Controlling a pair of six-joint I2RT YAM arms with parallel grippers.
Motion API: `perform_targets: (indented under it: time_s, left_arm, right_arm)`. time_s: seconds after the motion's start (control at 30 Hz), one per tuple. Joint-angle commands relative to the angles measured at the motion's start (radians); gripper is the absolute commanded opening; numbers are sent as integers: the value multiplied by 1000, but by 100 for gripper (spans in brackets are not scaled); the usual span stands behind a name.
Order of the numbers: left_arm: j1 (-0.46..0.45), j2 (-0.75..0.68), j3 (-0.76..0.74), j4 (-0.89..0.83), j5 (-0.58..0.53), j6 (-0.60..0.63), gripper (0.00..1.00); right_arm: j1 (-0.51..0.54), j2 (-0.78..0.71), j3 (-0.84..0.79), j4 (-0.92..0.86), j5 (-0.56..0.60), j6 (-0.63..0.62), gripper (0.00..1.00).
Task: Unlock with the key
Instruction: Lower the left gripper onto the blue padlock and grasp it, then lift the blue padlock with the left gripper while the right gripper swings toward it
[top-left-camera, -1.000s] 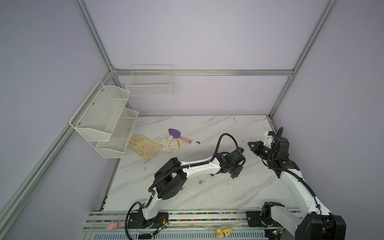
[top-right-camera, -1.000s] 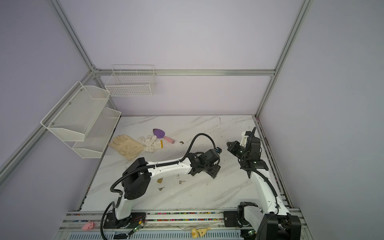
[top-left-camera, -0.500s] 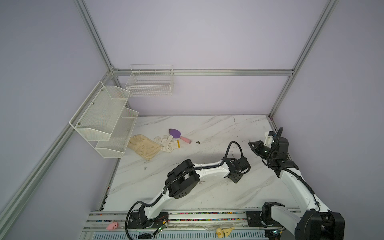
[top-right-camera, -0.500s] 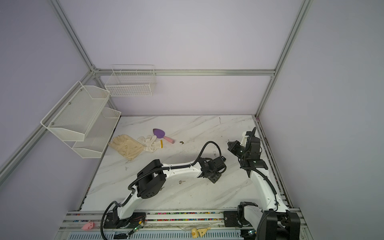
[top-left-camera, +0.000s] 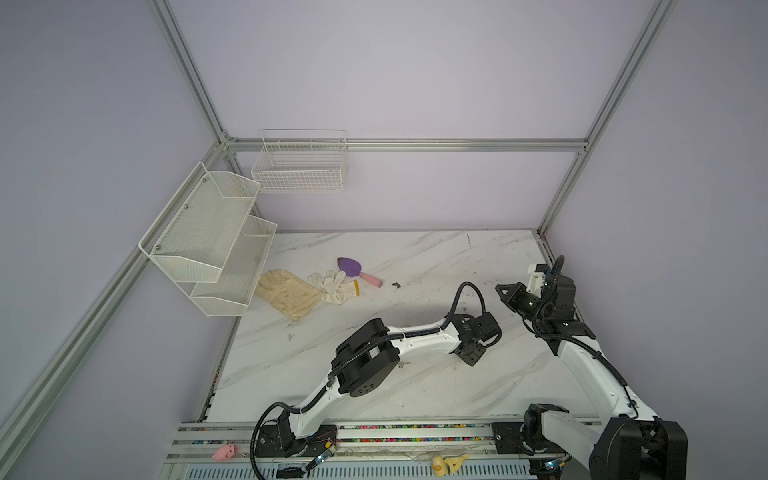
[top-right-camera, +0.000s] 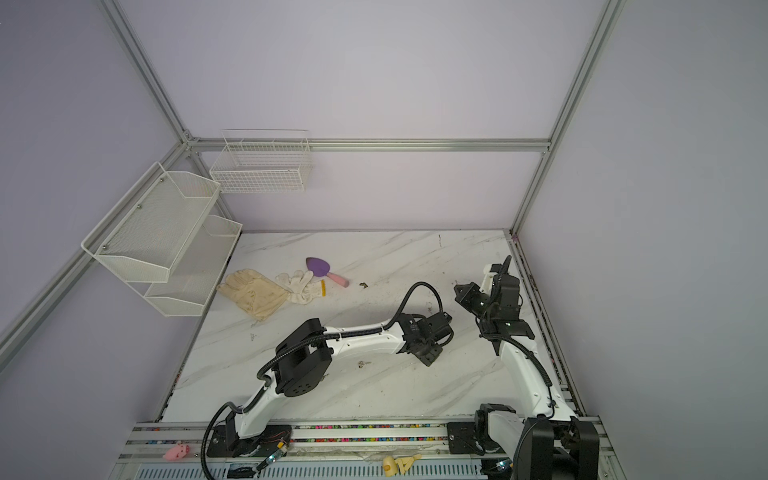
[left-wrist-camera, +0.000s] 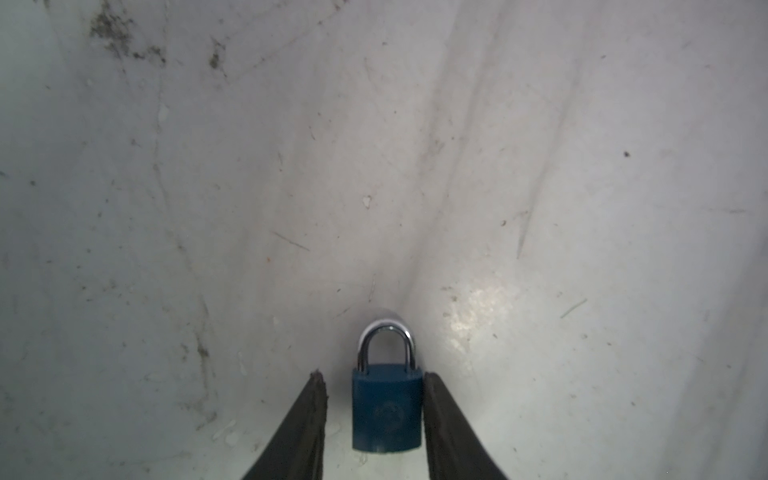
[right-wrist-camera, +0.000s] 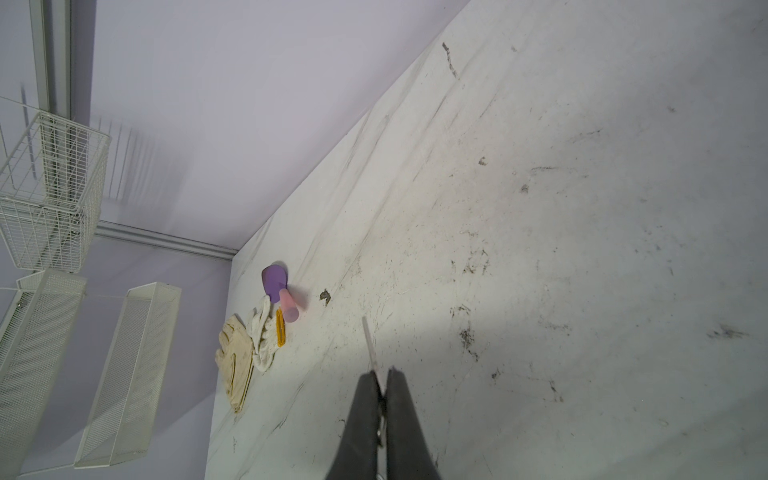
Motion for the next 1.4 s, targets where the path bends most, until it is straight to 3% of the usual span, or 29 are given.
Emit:
perform_targets:
  time_s: [0.0,0.4,0.63,1.37]
  left_arm:
    - [-2,25,99,-18,22,-14,37]
    - [0,49,113,-39,1,-20,29]
    - [1,28,116,-51,10,-36,36]
    - [-4,3,88,-90,43,-32,33]
  right_arm:
    - [-5,-9,-19,42,-20,13,0]
    - [-4,-11,-31,59,-38,20,0]
    - [-5,-9,-32,70,-43,25,0]
    - [-5,-5,-33,81,-46,31,0]
